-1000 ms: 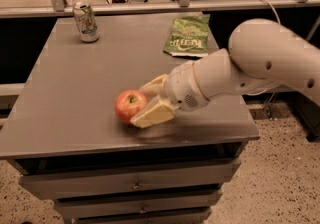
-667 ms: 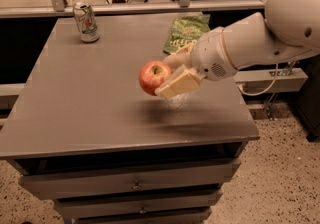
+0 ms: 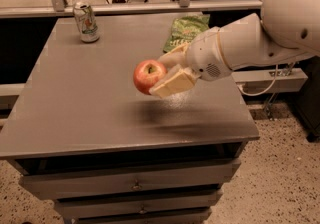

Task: Move apple near 7up can

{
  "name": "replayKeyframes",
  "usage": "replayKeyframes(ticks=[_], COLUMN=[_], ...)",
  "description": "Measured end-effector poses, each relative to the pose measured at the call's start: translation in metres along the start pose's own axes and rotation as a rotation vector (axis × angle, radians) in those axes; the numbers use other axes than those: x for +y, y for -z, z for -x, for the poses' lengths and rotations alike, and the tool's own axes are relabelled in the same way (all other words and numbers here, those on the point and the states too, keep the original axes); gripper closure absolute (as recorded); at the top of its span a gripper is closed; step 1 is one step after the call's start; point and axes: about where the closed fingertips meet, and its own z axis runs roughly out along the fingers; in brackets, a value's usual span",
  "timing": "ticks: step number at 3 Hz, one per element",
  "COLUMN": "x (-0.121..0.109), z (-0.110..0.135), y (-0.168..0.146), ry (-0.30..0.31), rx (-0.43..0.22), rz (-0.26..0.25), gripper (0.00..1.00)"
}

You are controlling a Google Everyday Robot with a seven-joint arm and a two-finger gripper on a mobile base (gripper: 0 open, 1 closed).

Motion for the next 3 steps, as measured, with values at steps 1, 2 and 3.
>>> replayKeyframes(ticks=[1, 2, 3], x=[-0.053, -0.128, -0.170], z=[0.028, 0.059, 0.076], y=[-0.044, -0.093, -0.128], ry=[0.010, 0.002, -0.015], rx=[-0.102, -0.161, -0.172], rz=[-0.041, -0.078, -0.099], gripper=[1.00, 1.00, 1.00])
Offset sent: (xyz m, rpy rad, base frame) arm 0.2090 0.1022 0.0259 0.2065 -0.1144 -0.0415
